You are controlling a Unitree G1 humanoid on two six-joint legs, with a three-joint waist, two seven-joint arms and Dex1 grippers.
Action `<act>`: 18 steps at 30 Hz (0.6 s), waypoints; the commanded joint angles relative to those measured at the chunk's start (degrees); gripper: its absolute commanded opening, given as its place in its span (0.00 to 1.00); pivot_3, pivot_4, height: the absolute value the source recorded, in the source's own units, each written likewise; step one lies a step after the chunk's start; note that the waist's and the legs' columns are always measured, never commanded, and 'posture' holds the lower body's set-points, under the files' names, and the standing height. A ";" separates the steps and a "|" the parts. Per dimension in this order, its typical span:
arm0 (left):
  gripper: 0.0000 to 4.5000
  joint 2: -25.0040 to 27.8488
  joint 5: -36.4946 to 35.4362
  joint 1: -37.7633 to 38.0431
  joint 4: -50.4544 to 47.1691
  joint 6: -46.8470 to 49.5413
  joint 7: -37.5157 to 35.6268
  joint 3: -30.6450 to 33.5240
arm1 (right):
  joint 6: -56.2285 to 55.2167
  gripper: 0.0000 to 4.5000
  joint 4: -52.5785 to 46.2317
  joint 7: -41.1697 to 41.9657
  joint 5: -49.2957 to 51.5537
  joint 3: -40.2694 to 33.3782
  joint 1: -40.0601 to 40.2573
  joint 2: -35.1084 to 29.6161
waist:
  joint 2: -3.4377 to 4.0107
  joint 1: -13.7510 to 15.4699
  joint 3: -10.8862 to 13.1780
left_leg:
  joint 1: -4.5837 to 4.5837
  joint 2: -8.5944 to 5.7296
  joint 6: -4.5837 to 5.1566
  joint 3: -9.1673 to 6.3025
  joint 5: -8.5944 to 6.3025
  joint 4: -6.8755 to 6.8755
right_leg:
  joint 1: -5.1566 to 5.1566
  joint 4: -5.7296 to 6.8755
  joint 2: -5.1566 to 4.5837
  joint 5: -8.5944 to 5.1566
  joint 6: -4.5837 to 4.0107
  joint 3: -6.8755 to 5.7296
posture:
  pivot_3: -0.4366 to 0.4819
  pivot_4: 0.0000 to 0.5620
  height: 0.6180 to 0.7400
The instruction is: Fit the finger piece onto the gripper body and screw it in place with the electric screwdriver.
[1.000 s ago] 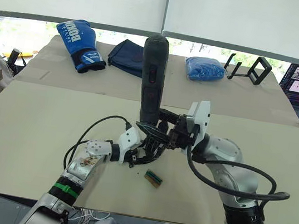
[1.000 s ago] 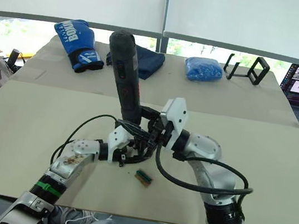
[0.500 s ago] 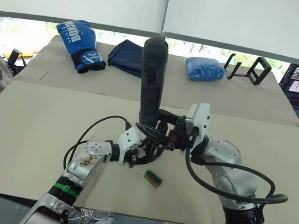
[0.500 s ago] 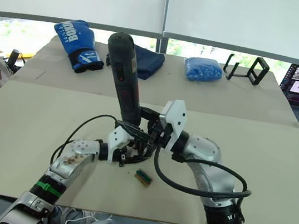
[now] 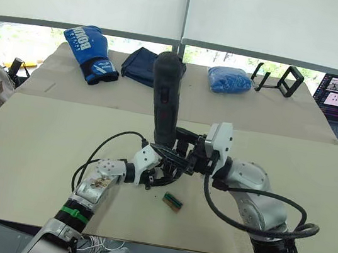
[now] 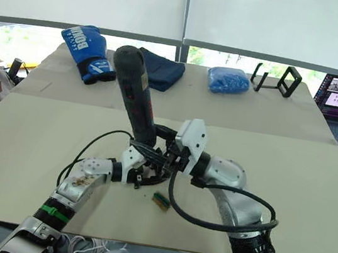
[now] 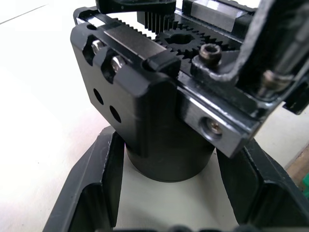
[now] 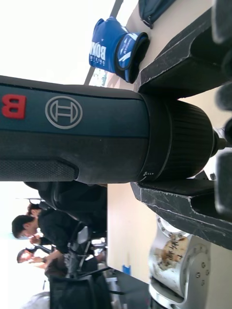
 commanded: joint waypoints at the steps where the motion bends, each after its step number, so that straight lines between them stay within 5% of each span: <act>1: 0.51 0.20 0.67 1.37 1.01 2.03 -0.83 -2.09 | 0.95 0.43 3.15 0.80 -3.15 2.74 2.08 -1.28 | -0.04 0.01 -0.09 | 0.04 0.00 0.00 0.00 0.00 -0.02 | 0.01 0.00 -0.02 0.00 -0.01 0.01 | 0.48 0.27 1.00; 18: 0.51 0.11 0.99 1.12 1.21 2.41 -0.21 -2.23 | 0.92 0.43 2.65 1.10 2.55 -2.44 -2.09 0.72 | -0.09 0.02 -0.41 | 0.03 0.04 -0.02 -0.01 -0.02 -0.08 | -0.02 -0.05 -0.19 -0.02 -0.06 0.08 | 0.48 0.27 1.00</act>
